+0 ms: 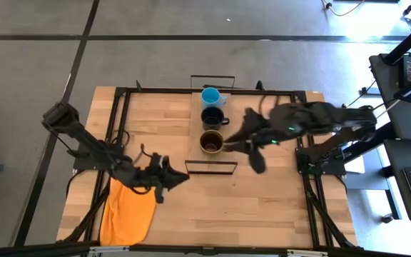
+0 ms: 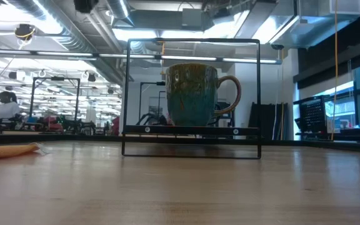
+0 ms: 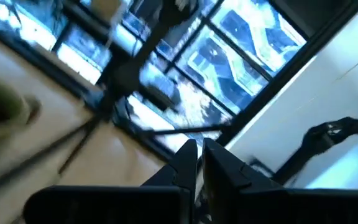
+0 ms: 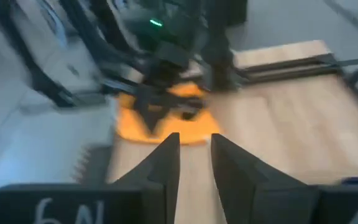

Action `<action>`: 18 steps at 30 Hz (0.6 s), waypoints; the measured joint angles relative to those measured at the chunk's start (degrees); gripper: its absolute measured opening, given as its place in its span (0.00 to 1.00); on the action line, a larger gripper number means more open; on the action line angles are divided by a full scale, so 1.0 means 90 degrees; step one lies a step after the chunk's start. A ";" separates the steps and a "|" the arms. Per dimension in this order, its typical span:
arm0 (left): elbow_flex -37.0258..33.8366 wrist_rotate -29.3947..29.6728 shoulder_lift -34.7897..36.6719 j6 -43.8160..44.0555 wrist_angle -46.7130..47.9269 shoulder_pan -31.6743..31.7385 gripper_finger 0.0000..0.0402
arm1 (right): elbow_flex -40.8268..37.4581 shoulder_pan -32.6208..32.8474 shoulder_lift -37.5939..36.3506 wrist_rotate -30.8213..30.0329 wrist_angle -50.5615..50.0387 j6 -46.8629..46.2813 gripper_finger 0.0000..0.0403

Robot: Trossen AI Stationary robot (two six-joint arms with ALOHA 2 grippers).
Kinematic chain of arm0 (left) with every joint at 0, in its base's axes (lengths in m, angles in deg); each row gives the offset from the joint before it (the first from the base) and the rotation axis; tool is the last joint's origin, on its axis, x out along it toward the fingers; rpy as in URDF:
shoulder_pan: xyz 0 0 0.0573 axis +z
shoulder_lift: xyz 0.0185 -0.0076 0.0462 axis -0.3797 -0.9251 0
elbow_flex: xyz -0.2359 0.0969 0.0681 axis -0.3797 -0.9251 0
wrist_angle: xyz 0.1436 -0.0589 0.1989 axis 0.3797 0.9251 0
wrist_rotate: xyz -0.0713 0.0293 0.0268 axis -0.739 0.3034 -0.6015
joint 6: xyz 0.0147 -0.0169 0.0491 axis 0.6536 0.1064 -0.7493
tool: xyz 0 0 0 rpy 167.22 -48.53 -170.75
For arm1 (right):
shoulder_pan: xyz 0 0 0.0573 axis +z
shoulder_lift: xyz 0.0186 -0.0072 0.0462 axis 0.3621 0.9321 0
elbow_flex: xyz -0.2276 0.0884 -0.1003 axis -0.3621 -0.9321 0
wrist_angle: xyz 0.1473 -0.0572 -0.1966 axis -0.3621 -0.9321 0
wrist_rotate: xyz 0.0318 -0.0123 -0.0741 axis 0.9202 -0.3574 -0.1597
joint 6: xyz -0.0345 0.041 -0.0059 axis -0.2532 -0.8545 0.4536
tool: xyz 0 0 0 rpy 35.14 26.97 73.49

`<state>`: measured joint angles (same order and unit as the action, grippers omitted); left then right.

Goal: Stack small to large cups/mugs on shelf
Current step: Return to Home Position

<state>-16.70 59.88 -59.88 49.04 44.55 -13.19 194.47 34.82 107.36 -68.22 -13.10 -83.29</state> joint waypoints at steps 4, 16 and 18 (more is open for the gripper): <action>-0.0005 0.0010 0.0457 0.0146 -0.0017 -0.0029 0.05 | 0.0002 0.0389 -0.0332 0.0608 0.0010 -0.1189 0.23; -0.0005 -0.1309 0.0771 0.0436 -0.0208 -0.1380 0.05 | -0.0400 0.2316 0.0157 -0.0306 0.1528 -0.0809 0.23; -0.0005 -0.1109 0.0771 0.0632 -0.0269 -0.1680 0.05 | -0.0590 0.2437 0.0357 -0.0649 0.2017 -0.0952 0.23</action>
<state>-16.74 49.90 -52.94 54.73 42.13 -28.31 189.16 56.75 110.58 -74.06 5.05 -91.86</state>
